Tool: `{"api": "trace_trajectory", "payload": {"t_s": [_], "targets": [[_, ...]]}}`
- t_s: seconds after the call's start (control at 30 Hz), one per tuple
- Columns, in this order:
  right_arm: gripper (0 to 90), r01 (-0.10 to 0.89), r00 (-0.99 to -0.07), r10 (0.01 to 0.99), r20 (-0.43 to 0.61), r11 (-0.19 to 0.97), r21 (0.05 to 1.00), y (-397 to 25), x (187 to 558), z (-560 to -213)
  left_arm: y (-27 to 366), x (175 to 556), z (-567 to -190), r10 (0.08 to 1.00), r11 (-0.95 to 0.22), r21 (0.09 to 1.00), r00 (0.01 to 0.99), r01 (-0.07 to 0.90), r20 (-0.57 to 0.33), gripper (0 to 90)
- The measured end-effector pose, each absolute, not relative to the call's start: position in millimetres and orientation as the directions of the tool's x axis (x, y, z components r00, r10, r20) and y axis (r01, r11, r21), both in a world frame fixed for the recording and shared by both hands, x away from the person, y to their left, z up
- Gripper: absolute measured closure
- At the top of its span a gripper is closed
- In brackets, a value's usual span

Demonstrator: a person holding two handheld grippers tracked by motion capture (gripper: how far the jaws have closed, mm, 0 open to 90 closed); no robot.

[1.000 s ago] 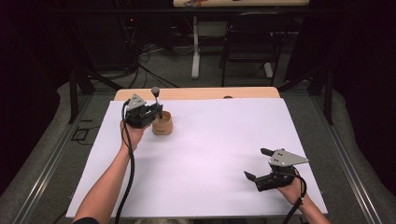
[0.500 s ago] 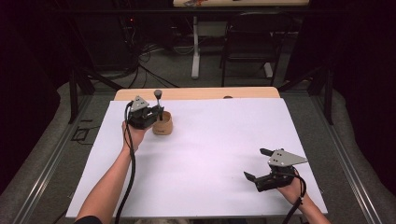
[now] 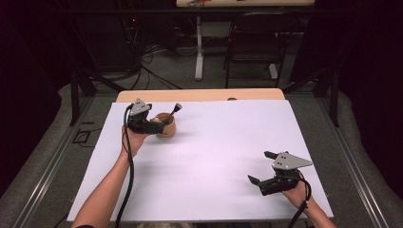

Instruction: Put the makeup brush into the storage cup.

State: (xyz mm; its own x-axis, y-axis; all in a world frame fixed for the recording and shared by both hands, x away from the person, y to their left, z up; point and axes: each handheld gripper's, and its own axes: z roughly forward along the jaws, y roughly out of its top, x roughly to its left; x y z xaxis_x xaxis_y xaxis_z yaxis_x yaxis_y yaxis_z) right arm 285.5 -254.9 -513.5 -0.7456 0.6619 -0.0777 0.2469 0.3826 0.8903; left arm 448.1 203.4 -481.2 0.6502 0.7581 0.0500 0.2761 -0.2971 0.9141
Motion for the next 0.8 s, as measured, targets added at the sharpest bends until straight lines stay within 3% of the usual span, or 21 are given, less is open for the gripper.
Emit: {"api": "trace_trajectory", "payload": {"t_s": [0.8], "targets": [[0.0,0.227,-0.736,0.67,-0.092,0.373,0.9,-253.2,283.0,-508.7,215.8,368.8,-465.6,0.668,-0.26,0.948,0.743,0.184,0.039,0.0]]}}
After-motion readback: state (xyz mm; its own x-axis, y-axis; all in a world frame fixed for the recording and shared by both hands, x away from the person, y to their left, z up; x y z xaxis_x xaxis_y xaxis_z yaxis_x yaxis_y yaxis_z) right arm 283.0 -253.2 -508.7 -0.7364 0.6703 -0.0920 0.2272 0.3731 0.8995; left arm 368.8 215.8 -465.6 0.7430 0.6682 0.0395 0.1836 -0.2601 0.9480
